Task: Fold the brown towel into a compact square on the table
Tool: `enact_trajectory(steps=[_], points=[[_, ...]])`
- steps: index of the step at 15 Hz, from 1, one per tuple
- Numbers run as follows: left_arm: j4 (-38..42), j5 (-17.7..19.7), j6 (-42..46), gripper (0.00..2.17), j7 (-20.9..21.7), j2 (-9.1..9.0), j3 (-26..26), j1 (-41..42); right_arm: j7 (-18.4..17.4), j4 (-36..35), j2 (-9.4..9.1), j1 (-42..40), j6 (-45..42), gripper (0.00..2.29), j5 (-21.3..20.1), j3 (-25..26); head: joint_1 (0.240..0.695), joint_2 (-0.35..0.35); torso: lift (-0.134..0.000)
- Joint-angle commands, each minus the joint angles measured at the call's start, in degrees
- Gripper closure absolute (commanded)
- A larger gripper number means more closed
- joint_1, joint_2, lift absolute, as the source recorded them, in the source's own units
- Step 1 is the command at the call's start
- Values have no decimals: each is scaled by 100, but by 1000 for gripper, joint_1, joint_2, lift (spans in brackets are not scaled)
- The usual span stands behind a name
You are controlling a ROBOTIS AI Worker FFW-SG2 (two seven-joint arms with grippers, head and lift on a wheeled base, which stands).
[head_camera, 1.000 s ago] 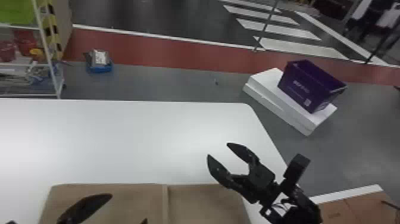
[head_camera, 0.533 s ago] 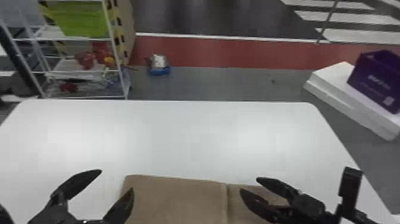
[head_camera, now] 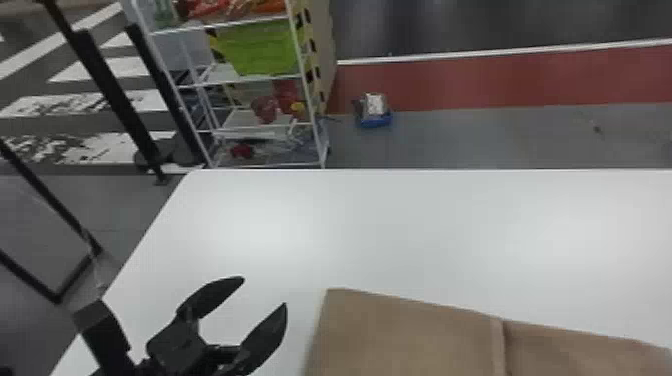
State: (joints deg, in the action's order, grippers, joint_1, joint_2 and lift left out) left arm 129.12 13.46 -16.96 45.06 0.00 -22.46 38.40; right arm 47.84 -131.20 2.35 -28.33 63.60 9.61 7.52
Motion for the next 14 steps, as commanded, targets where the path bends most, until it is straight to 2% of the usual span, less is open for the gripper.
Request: enact_trajectory(steps=[1,3,6,9,14], points=[[-89,113,-5,46,64,-15,-127,-34,-125,-3,-24,100,193,245,-232,-295,695,243,-124],[-124,148,13,46,108,-15,-180,-34,-117,-46,-24,170,562,275,-205,-260,695,285,-124],[-203,175,13,49,169,-15,-224,-78,-99,-222,-24,311,1336,275,-205,-128,695,300,-124],[-274,183,13,49,196,-15,-242,-113,-108,-301,-33,619,1916,272,-205,91,695,293,-124],[-309,183,13,53,249,-15,-242,-131,-125,147,-33,1401,2637,275,-513,3,695,256,-124]])
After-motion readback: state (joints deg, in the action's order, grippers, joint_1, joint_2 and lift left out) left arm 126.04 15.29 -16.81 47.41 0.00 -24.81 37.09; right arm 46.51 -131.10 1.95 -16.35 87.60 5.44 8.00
